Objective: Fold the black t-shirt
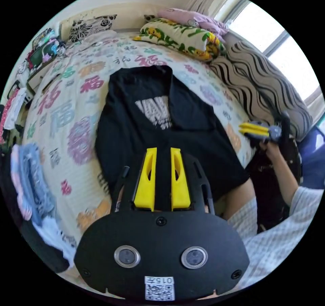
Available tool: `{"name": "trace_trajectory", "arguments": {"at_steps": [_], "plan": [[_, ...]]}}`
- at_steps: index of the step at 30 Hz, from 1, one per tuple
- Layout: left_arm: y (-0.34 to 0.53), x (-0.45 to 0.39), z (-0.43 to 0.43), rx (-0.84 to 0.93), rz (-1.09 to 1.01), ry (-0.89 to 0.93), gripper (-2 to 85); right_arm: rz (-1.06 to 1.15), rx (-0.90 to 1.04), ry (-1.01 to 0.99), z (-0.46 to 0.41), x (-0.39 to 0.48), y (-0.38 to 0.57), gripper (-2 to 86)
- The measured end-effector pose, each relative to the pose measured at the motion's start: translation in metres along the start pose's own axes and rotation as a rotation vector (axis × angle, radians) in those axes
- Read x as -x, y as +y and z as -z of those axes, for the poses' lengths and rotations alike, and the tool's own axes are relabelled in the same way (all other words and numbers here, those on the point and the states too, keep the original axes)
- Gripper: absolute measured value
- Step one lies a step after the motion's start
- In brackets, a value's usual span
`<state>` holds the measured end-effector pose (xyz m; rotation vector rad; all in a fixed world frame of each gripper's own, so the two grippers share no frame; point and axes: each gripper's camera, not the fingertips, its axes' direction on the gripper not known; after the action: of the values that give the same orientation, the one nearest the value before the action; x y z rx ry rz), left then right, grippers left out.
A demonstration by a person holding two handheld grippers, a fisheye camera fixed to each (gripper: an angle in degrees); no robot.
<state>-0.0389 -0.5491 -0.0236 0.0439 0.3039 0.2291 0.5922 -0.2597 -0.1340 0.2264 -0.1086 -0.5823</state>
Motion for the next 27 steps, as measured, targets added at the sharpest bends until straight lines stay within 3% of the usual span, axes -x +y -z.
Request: {"name": "trace_trajectory", "arguments": {"at_steps": [7,12,21,24,27], "plan": [[-0.071,-0.017,-0.089,0.114,0.033,0.038,7.9,0.167,0.124,0.075,-0.066,0.01,-0.029,6.6],[-0.084,-0.037,-0.123,0.17,0.004,0.04,4.4,0.156,0.168,0.029,-0.084,-0.003,-0.027,-0.3],[-0.176,-0.106,-0.086,-0.079,-0.172,0.149,-0.4,-0.257,-0.121,-0.103,-0.036,-0.096,0.003,-0.7],[-0.22,-0.138,-0.085,-0.115,-0.222,0.213,-0.5,-0.163,-0.187,-0.153,-0.028,-0.095,0.012,0.7],[-0.242,-0.165,-0.089,-0.102,-0.281,0.164,-0.6,-0.11,-0.091,-0.107,-0.054,-0.078,0.006,7.6]]}}
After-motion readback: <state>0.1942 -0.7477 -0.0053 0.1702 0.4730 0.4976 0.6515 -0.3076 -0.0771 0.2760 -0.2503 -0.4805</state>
